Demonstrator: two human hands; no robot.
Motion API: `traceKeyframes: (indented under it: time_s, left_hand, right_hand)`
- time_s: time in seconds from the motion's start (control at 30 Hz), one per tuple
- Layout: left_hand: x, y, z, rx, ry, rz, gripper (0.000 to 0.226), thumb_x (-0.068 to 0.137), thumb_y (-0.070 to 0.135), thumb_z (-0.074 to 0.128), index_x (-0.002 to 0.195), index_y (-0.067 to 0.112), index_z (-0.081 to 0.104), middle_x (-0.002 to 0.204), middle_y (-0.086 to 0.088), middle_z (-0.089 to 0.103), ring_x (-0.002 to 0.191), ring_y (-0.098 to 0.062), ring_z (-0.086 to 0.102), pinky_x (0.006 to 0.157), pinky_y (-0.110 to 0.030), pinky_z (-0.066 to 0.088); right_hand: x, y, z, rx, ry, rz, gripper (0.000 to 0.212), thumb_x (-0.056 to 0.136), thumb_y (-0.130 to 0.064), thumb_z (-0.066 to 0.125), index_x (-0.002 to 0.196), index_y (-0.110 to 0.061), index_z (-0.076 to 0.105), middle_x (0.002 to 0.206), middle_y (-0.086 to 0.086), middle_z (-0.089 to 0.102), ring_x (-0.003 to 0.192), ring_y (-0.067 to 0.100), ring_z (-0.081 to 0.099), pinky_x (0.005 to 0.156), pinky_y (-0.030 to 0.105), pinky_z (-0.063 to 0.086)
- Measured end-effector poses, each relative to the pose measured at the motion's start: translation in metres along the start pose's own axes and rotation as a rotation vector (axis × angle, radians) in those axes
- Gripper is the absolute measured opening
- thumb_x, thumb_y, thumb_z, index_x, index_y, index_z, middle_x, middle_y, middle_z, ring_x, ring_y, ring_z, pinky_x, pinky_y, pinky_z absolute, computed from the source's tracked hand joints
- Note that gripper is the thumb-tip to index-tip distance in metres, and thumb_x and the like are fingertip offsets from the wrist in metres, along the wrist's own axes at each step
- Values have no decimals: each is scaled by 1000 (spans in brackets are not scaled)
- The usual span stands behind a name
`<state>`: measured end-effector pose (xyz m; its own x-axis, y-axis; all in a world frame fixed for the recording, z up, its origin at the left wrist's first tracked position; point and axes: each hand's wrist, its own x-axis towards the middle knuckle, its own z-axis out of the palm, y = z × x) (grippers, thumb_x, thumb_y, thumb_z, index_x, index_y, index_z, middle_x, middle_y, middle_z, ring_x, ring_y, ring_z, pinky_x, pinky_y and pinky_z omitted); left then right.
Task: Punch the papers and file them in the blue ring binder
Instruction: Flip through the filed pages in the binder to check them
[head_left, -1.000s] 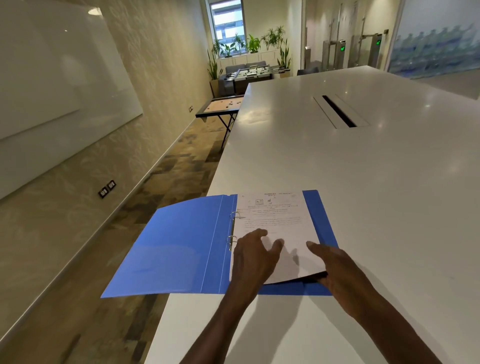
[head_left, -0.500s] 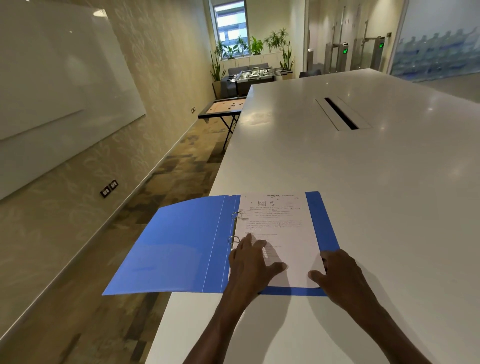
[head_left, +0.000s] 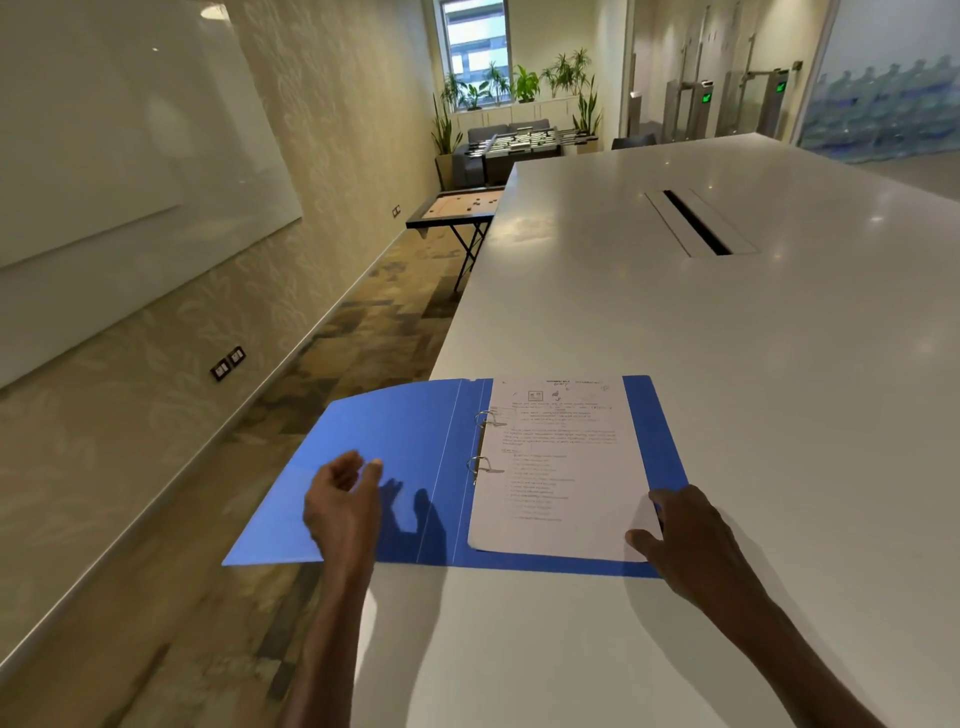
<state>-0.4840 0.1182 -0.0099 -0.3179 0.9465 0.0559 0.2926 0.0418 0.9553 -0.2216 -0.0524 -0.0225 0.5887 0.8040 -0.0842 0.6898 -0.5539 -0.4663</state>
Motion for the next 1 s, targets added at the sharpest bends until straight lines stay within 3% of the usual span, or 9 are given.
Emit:
traceKeyframes:
  time_s: [0.2,0.3,0.43,0.5,0.63,0.73,0.83,0.9,1.0]
  left_hand:
    - [20,-30,-25,76,213,-132,72,79,34,75,139,10,44,144,-18,45,133,-36,42,110,-51,36]
    - [22,-39,-28,122,246,-249,89,76,37,78,144,5,31,151,-22,30,142,-39,24,114,-52,29]
    - [21,-35,-29,-36,211,-450,106,79,40,77,152,7,7,160,-24,3,148,-39,4,114,-53,21]
    - [24,-36,-30,-129,184,-550,106,83,44,72,154,7,2,160,-23,9,147,-39,14,115,-50,21]
    - [23,-38,-35,-303,192,-550,84,80,33,69,147,2,30,145,-23,44,128,-42,49,98,-52,45]
    - [20,-27,-38,-346,234,-541,82,85,31,66,150,3,25,148,-22,41,131,-41,46,103,-51,40]
    - [15,-7,-38,-416,299,-503,89,93,35,60,154,5,3,158,-11,28,142,-30,33,114,-37,24]
    - [10,3,-39,-458,323,-422,86,92,32,63,153,5,7,151,-11,35,136,-26,40,108,-32,29]
    - [4,20,-42,-513,365,-259,81,81,37,69,143,4,29,129,-5,51,112,-20,56,95,-31,43]
  right_hand:
    - [-1,-1,1,-10,10,0,50,92,-34,61,133,-10,47,121,9,49,107,20,56,86,23,43]
    - [-1,-1,2,-14,24,-8,46,91,-33,61,130,-9,50,120,10,50,104,20,57,79,19,37]
    - [-1,0,3,-21,28,-9,47,91,-33,62,130,-9,51,119,9,50,102,19,57,77,18,36]
    - [-1,0,3,-22,30,-8,48,90,-34,62,130,-9,51,118,9,50,99,18,56,78,18,37]
    - [-2,0,3,-19,30,0,50,90,-34,64,131,-8,51,118,10,52,100,18,58,80,19,39]
    - [-1,0,3,-4,29,2,52,89,-33,64,132,-8,51,119,10,52,101,19,58,80,19,39]
    - [-1,-1,2,2,17,7,54,90,-32,65,134,-7,49,121,12,51,104,20,58,86,23,44]
    - [-1,-1,3,10,8,9,56,89,-31,65,136,-6,48,122,12,51,106,22,57,90,26,45]
    - [0,1,3,31,4,14,57,88,-30,67,137,-6,49,122,13,51,107,23,57,92,28,45]
